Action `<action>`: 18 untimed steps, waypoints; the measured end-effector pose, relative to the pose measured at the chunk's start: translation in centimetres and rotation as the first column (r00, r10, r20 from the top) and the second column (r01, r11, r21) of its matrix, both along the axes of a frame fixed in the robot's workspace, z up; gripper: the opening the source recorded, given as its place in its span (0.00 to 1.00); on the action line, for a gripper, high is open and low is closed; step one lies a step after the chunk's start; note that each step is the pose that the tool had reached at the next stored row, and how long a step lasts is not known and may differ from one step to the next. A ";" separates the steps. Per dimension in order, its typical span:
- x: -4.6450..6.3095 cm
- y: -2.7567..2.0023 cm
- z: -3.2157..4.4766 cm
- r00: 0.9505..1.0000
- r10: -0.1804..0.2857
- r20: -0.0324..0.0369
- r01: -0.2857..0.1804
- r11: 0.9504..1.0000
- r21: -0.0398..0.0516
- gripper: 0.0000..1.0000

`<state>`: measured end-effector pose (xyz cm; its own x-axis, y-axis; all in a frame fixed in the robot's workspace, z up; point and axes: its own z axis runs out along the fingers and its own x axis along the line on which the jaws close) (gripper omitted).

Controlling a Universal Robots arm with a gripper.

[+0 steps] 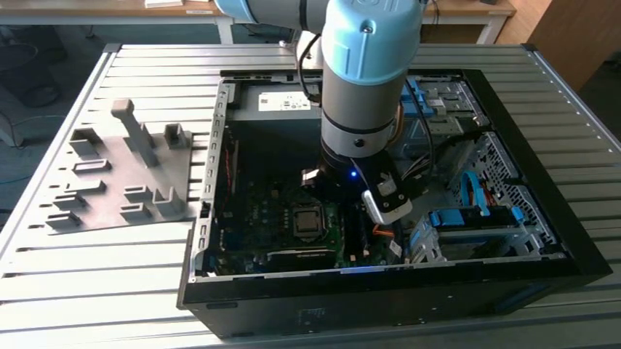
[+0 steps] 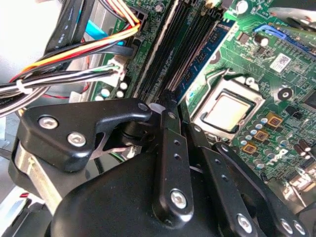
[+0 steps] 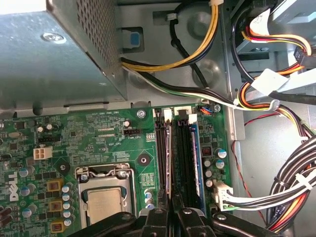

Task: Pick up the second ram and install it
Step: 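Insert the second ram into the second slot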

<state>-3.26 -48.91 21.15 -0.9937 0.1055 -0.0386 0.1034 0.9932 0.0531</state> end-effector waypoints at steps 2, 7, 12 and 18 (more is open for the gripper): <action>0.0 0.00 0.00 1.000 0.000 0.000 0.000 1.000 0.000 0.14; 0.3 0.01 -0.15 1.000 0.000 -0.002 0.000 1.000 0.000 0.14; 0.3 0.02 -0.28 1.000 0.000 -0.003 0.000 1.000 0.000 0.14; 0.3 0.03 -0.31 1.000 0.000 -0.002 0.000 1.000 0.000 0.14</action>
<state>-2.92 -48.88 20.84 -0.9937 0.1060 -0.0362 0.1040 0.9932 0.0527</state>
